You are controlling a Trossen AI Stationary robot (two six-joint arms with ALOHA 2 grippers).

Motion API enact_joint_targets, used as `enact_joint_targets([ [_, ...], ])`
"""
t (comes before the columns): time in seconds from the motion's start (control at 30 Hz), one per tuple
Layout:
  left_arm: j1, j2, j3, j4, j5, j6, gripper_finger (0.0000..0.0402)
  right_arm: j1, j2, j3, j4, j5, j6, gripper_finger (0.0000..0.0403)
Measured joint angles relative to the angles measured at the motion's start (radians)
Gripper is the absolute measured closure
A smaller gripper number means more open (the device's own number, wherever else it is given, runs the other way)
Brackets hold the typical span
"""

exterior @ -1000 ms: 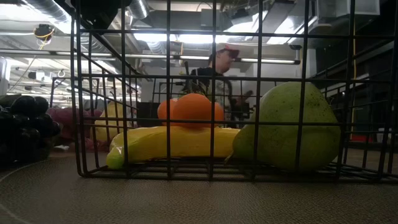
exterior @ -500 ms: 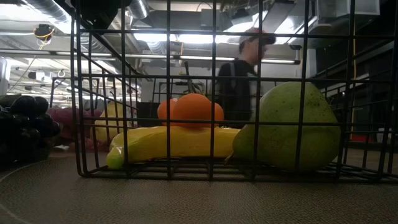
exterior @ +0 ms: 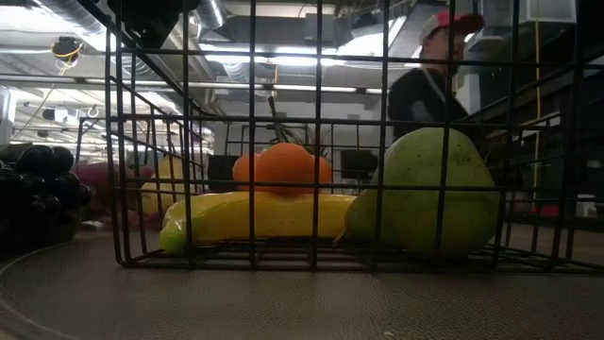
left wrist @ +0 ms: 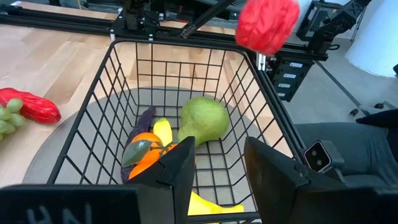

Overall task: Build produce basket
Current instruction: Put the red bell pepper into the black wire basket

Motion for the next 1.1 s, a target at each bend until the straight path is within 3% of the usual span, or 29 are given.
enact_joint_targets([
  [0.27,0.0,0.0,0.0,0.0,0.0,0.0,0.0268,-0.03,0.0,0.0,-0.003,0.188,-0.057,0.0397],
  [0.47,0.0,0.0,0.0,0.0,0.0,0.0,0.0268,-0.079,0.0,0.0,-0.028,0.267,-0.048,0.0397],
  [0.63,0.0,0.0,0.0,0.0,0.0,0.001,0.0268,-0.124,0.0,0.001,-0.169,0.4,0.11,0.0397],
  [0.8,0.0,0.0,0.0,0.0,0.0,0.001,0.0268,-0.166,0.0,0.001,-0.293,0.342,0.257,0.0397],
  [1.1,0.0,0.0,0.0,0.0,0.0,0.002,0.0268,-0.254,0.0,0.001,-0.292,0.288,0.346,0.0397],
])
